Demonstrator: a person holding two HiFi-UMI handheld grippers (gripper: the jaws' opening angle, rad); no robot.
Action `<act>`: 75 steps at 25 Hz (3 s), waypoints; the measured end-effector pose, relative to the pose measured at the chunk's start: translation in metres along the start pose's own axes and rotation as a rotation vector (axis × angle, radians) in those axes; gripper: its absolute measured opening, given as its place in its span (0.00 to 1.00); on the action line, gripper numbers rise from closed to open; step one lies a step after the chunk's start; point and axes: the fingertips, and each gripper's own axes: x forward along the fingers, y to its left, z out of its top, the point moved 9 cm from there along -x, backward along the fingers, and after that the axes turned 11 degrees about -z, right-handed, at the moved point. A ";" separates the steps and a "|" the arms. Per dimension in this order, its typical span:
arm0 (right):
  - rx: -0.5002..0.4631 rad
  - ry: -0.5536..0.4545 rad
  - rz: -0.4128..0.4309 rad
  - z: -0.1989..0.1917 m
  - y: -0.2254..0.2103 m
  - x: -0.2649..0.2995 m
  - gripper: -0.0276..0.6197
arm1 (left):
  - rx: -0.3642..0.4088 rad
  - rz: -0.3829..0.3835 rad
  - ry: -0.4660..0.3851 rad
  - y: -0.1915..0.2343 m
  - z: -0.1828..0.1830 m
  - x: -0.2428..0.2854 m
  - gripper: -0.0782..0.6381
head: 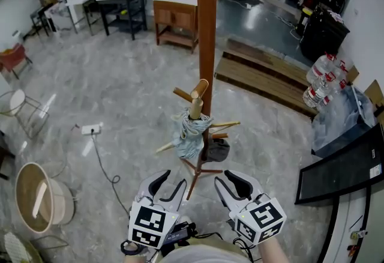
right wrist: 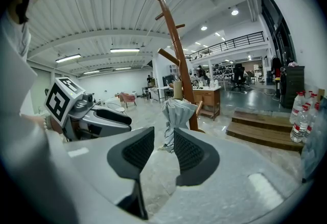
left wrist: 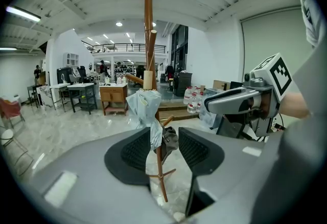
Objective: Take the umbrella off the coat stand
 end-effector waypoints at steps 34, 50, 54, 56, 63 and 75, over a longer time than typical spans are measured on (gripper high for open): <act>-0.036 -0.051 0.104 0.050 -0.021 0.073 0.23 | -0.064 0.107 -0.004 0.040 0.002 0.027 0.41; -0.078 -0.067 0.240 0.077 -0.038 0.124 0.25 | -0.120 0.248 -0.044 0.047 0.012 0.039 0.42; -0.089 -0.072 0.265 0.084 -0.039 0.135 0.25 | -0.128 0.284 -0.045 0.050 0.015 0.039 0.42; -0.093 -0.070 0.274 0.085 -0.038 0.139 0.25 | -0.132 0.298 -0.046 0.051 0.015 0.038 0.42; -0.109 -0.063 0.280 0.086 -0.035 0.150 0.25 | -0.147 0.325 -0.053 0.053 0.013 0.038 0.42; -0.145 -0.065 0.226 0.087 -0.026 0.153 0.28 | -0.154 0.332 -0.058 0.056 0.014 0.042 0.42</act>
